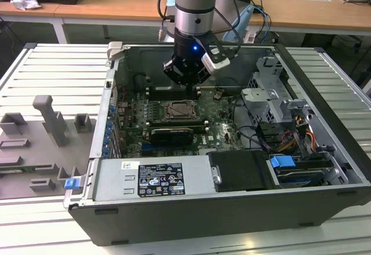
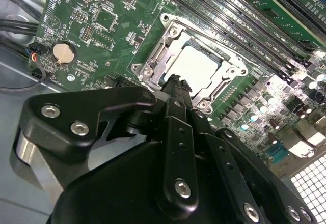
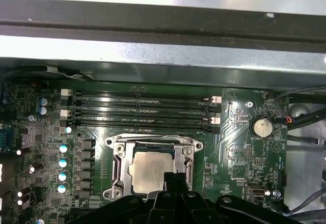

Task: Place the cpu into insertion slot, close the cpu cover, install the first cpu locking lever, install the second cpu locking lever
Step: 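Install the second cpu locking lever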

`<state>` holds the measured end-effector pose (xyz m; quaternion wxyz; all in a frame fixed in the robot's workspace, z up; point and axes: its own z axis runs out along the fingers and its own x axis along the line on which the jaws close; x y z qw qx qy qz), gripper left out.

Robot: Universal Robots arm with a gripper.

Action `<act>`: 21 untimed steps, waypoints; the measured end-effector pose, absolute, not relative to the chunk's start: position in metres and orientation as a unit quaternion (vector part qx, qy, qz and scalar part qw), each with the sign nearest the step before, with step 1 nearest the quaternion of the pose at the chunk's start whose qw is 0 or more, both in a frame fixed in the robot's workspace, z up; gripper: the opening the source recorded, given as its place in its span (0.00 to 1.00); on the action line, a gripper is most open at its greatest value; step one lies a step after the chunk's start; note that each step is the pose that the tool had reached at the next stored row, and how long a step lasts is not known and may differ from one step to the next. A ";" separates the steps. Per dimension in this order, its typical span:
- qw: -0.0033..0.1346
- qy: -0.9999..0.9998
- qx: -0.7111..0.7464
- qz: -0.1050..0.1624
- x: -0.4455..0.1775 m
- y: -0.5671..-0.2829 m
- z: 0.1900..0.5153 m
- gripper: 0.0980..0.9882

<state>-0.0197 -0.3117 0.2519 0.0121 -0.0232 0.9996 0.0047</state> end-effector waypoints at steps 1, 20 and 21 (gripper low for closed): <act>0.012 1.000 -0.023 0.005 -0.020 -0.312 0.252 0.01; 0.012 1.000 -0.023 0.005 -0.020 -0.315 0.253 0.01; 0.012 1.000 -0.023 0.005 -0.020 -0.315 0.253 0.01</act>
